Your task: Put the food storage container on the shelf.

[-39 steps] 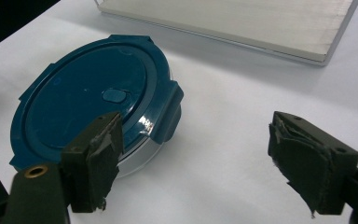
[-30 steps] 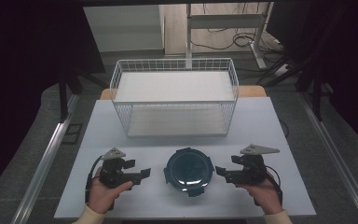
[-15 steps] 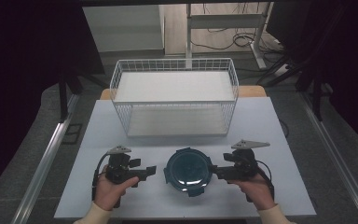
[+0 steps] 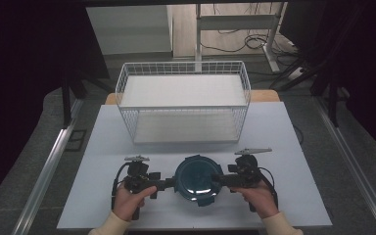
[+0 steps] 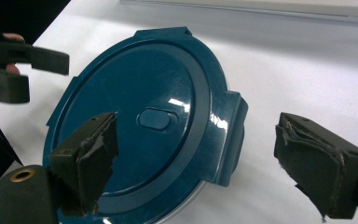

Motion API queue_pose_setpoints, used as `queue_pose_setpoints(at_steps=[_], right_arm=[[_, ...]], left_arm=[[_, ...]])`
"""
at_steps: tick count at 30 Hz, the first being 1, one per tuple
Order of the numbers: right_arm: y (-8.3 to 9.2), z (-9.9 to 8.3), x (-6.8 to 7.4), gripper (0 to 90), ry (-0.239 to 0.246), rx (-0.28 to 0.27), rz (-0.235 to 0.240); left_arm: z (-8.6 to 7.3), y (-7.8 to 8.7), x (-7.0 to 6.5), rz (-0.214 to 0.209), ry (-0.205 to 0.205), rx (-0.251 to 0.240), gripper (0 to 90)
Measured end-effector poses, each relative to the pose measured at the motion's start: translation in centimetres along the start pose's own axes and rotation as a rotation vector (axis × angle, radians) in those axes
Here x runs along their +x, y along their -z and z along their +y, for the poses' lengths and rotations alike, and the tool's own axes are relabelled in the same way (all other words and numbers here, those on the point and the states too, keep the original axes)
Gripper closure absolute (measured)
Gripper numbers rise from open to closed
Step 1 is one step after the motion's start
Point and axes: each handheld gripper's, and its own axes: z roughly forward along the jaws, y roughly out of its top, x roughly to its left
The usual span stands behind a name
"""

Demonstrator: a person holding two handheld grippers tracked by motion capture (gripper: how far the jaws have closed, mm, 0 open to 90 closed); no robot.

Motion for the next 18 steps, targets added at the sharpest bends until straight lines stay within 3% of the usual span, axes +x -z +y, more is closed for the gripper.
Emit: queue_pose_setpoints(at_steps=[5, 13, 16, 18], right_arm=[[-0.4, 0.0, -0.5, 12.1, -0.02, 0.016, 0.023], [-1.7, -0.2, -1.7, 11.2, -0.109, 0.062, 0.104], [-2.5, -0.4, -2.0, 11.3, -0.144, 0.078, 0.141], [-2.9, -0.4, -2.0, 12.1, -0.163, 0.091, 0.166]], left_arm=[[-0.4, -1.3, 0.0, -0.031, 0.032, 0.021, 16.6], [-0.9, -3.4, -0.1, -0.075, 0.079, 0.057, 16.2], [-1.1, -4.0, 0.2, -0.145, 0.135, 0.063, 16.2], [-1.2, -4.2, 0.2, -0.166, 0.149, 0.071, 16.2]])
